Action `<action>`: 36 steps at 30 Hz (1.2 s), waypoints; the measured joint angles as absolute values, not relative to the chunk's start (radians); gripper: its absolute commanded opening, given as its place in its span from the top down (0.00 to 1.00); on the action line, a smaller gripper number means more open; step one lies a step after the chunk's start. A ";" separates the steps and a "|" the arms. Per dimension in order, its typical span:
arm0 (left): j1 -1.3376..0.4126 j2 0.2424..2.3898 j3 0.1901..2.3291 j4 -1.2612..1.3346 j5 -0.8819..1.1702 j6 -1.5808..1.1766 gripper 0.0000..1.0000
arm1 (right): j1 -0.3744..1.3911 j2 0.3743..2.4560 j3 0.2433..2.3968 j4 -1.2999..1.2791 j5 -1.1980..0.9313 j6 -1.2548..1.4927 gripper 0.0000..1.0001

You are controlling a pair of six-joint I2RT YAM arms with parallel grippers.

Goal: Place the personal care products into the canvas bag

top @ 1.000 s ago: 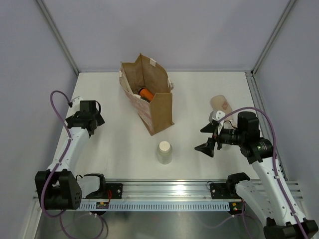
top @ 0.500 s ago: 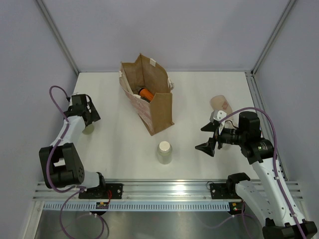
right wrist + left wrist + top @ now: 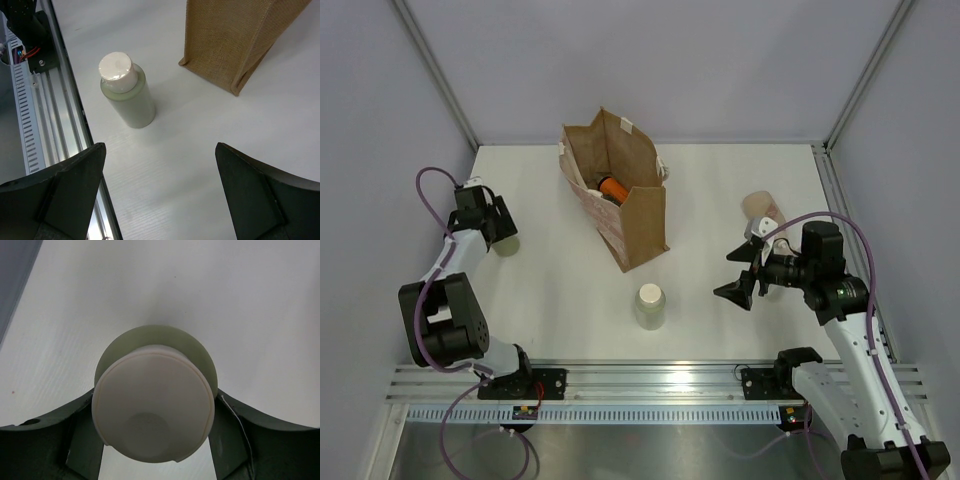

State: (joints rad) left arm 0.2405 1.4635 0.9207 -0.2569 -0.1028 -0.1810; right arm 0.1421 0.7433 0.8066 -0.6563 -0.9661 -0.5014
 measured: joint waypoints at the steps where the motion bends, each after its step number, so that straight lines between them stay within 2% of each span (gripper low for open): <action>1: 0.243 1.465 0.921 -0.249 -0.076 -0.172 0.90 | 0.138 0.744 0.807 -0.656 -0.968 -0.501 0.00; 7: 0.251 1.469 0.919 -0.215 0.109 -0.154 0.98 | 0.119 0.749 0.807 -0.659 -0.983 -0.501 0.01; 20: 0.245 1.436 0.862 -0.093 0.429 -0.278 1.00 | 0.101 0.754 0.807 -0.659 -0.990 -0.501 0.00; 26: 0.240 1.308 0.825 -0.102 0.448 -0.374 1.00 | 0.097 0.755 0.807 -0.660 -0.990 -0.501 0.01; 31: 0.240 1.114 0.825 -0.165 0.397 -0.471 1.00 | 0.095 0.756 0.807 -0.660 -0.991 -0.501 0.00; 36: 0.235 0.972 0.883 -0.237 0.355 -0.568 1.00 | 0.091 0.756 0.807 -0.661 -0.995 -0.501 0.01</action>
State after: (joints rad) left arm 0.2348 0.9718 0.8833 -0.2375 0.3546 -0.5682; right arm 0.0906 0.7559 0.8066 -0.6609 -0.9951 -0.5011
